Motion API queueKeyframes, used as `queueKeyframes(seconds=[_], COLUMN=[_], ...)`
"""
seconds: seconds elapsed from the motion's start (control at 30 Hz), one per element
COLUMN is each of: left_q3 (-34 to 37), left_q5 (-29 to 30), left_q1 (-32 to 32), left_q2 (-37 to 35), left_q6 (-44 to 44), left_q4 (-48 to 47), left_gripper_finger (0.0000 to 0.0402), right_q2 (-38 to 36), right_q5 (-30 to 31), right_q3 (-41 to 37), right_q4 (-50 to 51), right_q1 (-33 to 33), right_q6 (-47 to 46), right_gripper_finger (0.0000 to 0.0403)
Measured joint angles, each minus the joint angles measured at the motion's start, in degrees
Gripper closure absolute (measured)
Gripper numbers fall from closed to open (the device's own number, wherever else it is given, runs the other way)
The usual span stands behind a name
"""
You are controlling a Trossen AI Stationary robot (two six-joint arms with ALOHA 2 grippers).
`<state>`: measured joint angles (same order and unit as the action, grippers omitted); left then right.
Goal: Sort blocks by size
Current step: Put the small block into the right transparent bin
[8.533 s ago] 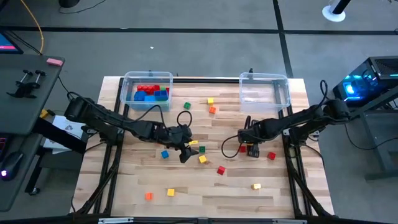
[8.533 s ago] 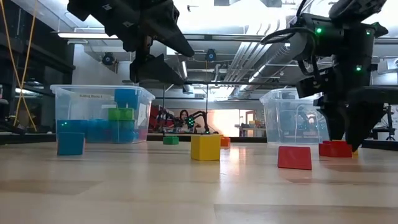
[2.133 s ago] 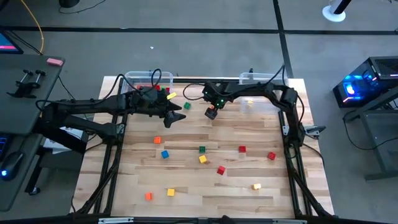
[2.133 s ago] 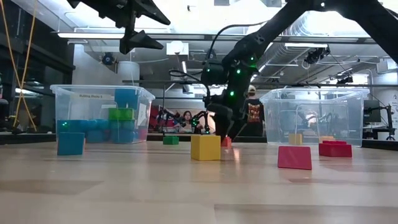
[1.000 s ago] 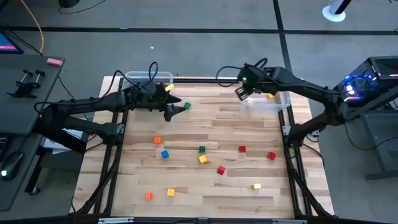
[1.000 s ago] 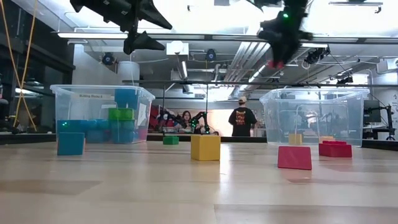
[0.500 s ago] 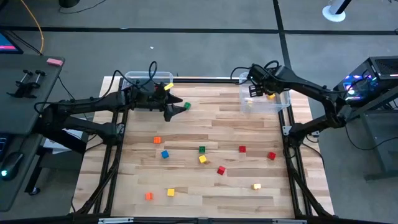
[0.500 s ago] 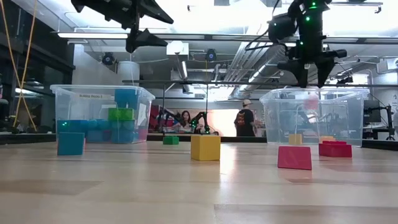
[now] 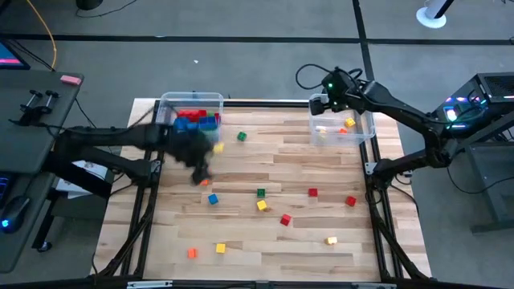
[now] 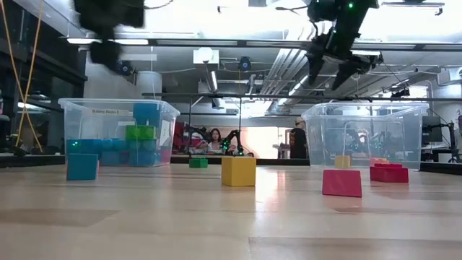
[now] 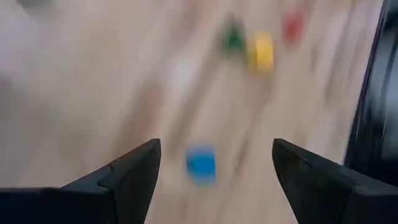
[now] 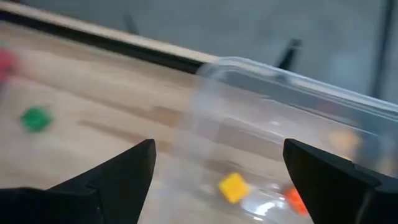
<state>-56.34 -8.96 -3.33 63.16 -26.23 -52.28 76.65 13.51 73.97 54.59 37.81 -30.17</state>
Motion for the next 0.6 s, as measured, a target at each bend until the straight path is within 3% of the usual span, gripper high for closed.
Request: queueKeyframes(seconds=[0.1, 0.23, 0.37, 0.6], left_q3=[2.44, 10.05, 16.38, 17.31], left_q5=[3.28, 16.01, 22.87, 22.53], left_q1=[11.85, 22.41, 25.06, 25.11], left_q2=[-2.19, -1.46, 3.18, 12.29], left_q6=[-1.63, -6.33, -12.38, -17.63], left_q4=[-1.75, 6.73, 15.59, 18.52], left_gripper_finger=[0.0106, 0.0106, 0.0106, 0.0106], right_q2=[0.3, 0.52, 0.52, 0.52], right_q5=[-2.65, -3.07, -3.09, -3.2], right_q3=[0.0, 0.0, 0.0, 0.0], right_q4=[-2.12, -2.78, -2.73, -2.6], right_q1=[-0.03, -0.03, -0.03, -0.03], right_q6=[1.5, 2.23, 3.63, 5.72], right_gripper_finger=[0.0053, 0.0053, 0.0053, 0.0053])
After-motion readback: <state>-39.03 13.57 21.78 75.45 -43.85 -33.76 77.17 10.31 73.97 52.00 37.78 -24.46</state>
